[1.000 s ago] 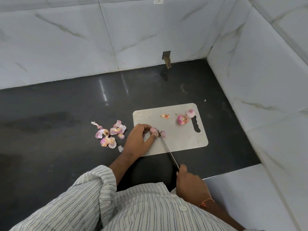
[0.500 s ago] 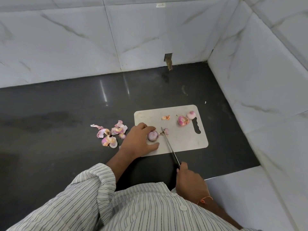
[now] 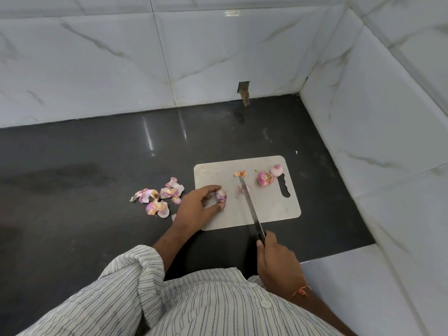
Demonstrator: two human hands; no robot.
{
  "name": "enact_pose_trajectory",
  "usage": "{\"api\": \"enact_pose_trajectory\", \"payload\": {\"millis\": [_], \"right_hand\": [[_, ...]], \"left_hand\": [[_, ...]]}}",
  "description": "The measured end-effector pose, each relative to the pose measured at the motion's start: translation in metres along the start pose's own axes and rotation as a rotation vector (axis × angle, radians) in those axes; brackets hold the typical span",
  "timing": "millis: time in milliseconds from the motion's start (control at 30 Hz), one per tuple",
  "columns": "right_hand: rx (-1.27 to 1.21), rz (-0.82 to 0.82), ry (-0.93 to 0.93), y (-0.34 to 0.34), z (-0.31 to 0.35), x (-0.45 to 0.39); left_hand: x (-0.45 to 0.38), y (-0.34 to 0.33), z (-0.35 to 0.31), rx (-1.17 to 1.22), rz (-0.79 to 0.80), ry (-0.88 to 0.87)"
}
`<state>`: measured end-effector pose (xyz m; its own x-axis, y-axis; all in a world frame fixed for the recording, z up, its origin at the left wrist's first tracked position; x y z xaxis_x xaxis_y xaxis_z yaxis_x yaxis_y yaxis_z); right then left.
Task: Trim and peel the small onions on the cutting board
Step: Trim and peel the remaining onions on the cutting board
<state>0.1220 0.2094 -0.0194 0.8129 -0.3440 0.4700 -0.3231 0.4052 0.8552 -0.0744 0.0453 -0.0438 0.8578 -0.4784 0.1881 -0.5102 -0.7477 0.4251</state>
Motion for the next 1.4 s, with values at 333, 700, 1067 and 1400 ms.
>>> {"api": "enact_pose_trajectory", "payload": {"millis": [333,700,1067,1400], "right_hand": [[-0.079,0.065,0.063,0.006,0.024,0.003],[-0.051,0.147,0.049,-0.002,0.035,0.001],[-0.015,0.169,0.043,-0.003,0.042,-0.001],[0.069,0.072,0.079,0.024,0.078,-0.034]], "left_hand": [[0.0,0.004,0.004,0.066,-0.093,-0.024],[-0.002,0.003,0.012,0.079,-0.105,0.006],[-0.002,0.002,0.018,0.117,-0.162,0.001],[-0.001,0.004,0.016,0.123,-0.159,-0.021]]}}
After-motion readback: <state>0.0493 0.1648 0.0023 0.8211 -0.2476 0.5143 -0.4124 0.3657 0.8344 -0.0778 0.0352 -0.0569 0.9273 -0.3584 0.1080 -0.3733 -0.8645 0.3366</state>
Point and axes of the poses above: each hand's wrist, its own x-axis away from the middle knuckle, its own y-axis out of the back of the hand, z = x × y, the point moved 9 cm from there along -x, towards the middle knuckle, and after that the axes turned 8 degrees about x, right-handed, at the moved point
